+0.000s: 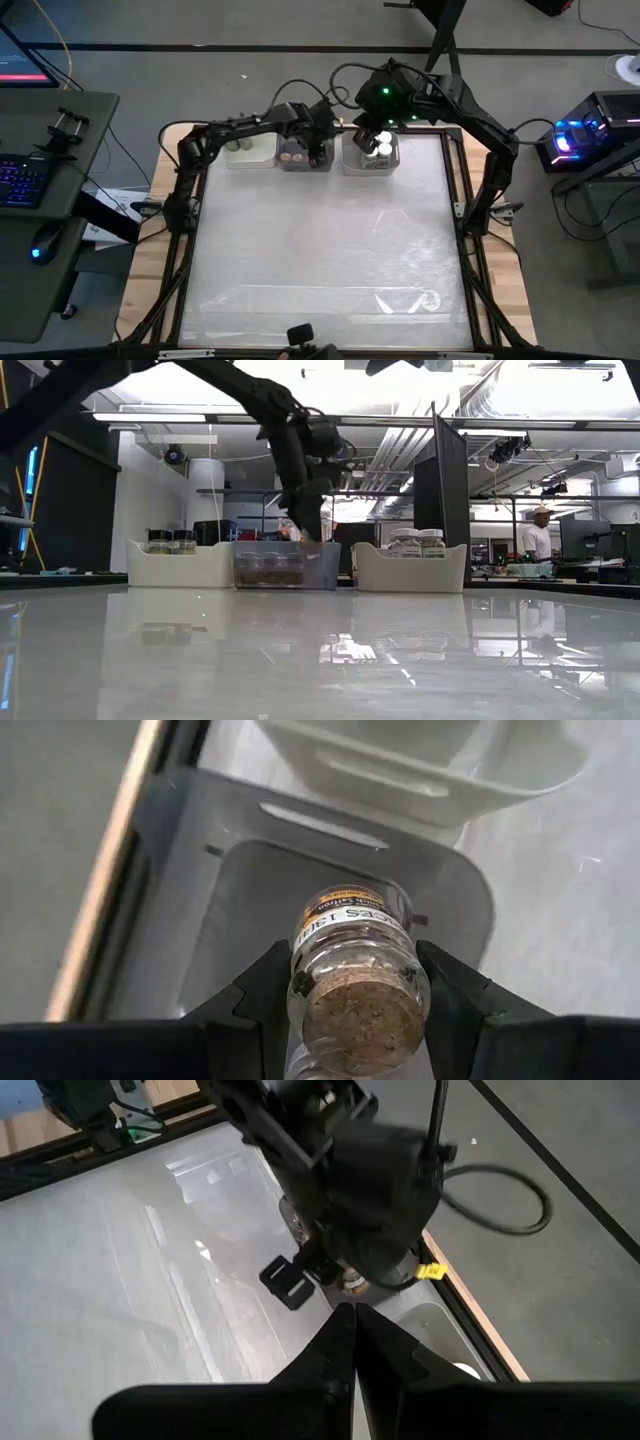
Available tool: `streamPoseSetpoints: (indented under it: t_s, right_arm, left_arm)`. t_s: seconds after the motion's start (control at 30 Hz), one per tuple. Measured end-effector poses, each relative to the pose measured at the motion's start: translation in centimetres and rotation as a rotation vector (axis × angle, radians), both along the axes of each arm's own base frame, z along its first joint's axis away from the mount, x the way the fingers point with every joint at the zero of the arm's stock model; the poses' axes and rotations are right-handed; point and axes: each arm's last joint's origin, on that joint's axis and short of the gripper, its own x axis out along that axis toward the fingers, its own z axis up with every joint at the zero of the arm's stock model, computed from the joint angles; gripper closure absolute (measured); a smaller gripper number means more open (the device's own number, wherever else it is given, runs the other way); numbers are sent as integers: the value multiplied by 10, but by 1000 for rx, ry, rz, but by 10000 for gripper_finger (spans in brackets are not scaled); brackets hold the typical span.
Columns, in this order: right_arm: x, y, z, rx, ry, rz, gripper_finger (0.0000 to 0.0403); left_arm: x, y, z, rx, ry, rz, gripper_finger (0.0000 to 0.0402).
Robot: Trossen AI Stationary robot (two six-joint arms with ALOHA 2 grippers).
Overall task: Sort spices by type
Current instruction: Put the brown seasoning bottle into the black bin
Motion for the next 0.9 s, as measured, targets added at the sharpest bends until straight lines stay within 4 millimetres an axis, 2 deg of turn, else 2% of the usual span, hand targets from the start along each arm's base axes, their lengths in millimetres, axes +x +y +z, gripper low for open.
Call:
streamPoseSetpoints:
  t_s: [0.2,0.4,0.63,0.9]
  right_arm:
    - [0,0,0,-2,1,0,402]
    - [0,1,0,-6,3,8,402]
    - [0,1,0,-6,3,8,402]
    - [0,1,0,-6,3,12,402]
  left_arm:
    - [8,4,-27,-31,40,22,262]
    - [11,4,-41,-25,79,-35,260]
    - [13,3,-41,18,96,-153,191]
    - [14,0,-41,24,102,-183,180]
